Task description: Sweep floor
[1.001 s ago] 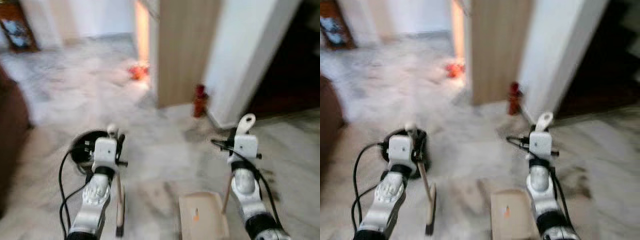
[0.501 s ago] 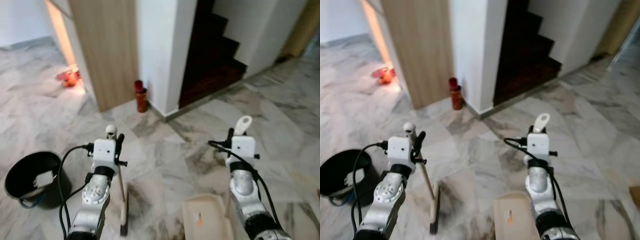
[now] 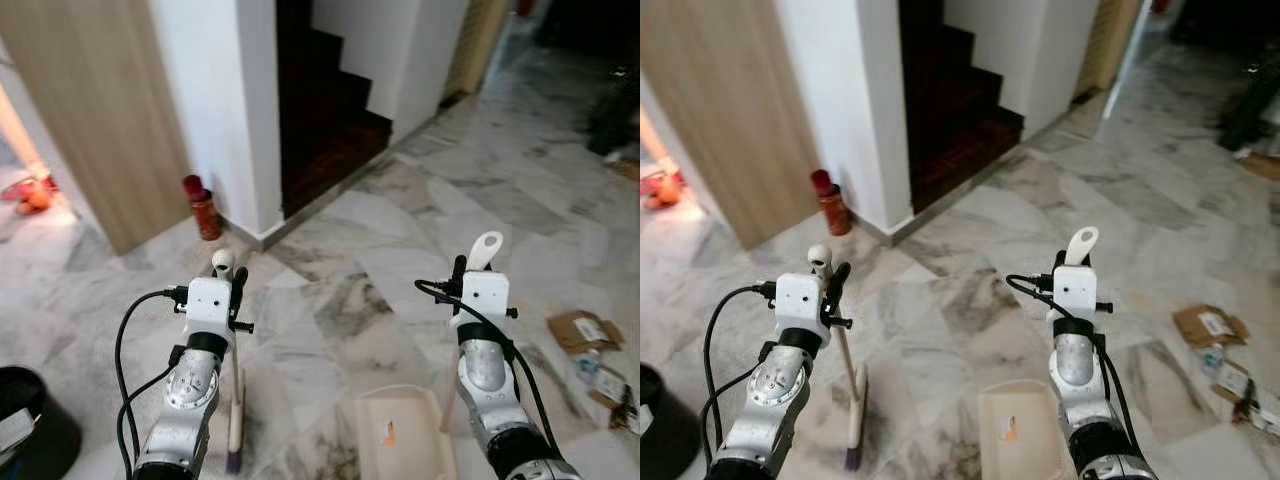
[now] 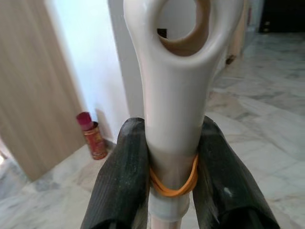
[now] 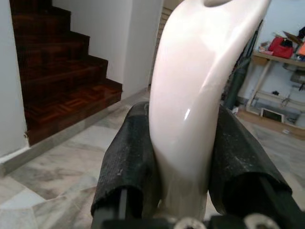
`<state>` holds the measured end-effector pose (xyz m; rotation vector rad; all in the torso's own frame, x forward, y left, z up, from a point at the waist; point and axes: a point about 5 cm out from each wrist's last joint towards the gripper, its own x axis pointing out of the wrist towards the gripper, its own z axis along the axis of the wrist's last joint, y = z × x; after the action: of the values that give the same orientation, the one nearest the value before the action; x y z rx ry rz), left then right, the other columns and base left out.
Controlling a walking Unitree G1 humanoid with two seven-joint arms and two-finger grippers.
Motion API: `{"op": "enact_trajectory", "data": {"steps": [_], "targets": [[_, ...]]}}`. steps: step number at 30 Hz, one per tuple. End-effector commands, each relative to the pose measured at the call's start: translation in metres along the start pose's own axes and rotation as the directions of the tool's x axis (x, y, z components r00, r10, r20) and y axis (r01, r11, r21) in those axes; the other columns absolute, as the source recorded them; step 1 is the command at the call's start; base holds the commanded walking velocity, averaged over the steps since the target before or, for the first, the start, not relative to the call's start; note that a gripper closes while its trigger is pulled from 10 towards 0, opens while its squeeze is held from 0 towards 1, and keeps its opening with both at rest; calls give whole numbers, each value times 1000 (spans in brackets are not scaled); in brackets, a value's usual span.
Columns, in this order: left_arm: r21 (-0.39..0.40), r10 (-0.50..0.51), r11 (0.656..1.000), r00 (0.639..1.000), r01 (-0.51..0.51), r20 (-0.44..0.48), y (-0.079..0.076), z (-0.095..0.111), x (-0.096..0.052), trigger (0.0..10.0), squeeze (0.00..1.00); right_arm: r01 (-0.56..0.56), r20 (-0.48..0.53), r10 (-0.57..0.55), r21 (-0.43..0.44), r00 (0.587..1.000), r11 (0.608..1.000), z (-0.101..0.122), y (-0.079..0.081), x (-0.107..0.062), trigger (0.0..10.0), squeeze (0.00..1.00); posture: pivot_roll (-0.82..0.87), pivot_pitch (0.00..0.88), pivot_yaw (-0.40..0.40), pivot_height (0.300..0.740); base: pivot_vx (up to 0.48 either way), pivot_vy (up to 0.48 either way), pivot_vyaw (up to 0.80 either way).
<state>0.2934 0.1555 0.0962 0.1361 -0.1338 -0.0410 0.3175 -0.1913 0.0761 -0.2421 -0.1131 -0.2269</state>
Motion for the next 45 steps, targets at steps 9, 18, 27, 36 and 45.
{"op": "enact_trajectory", "data": {"steps": [9, 18, 27, 36, 45], "targets": [[17, 2, 1000, 999, -3, 34, 1, 6, 2, 10000, 0, 4, 23, -4, 4, 1000, 1000, 5, 0, 4, 10000, 0, 132, 0, 6, 740, 0, 0, -800], [6, 6, 1000, 999, -6, 33, 1, 5, 2, 10000, 0, 2, 22, -2, 4, 1000, 1000, 5, 0, 3, 10000, 0, 132, 0, 4, 740, 0, 0, -800], [5, 3, 1000, 999, -4, 34, 1, 5, 2, 10000, 0, 0, 23, 0, 3, 1000, 1000, 5, 1, 4, 10000, 0, 131, 0, 5, 740, 0, 0, -800], [5, 3, 1000, 999, -3, 39, 1, 6, 3, 10000, 0, -2, 23, 2, 4, 1000, 1000, 5, 1, 4, 10000, 0, 132, 0, 6, 740, 0, 0, -800], [5, 2, 1000, 999, -2, 36, 1, 6, 3, 10000, 0, -12, 29, 12, -2, 1000, 1000, 6, 3, 4, 10000, 0, 133, 0, 6, 740, 0, 0, -444]]}}
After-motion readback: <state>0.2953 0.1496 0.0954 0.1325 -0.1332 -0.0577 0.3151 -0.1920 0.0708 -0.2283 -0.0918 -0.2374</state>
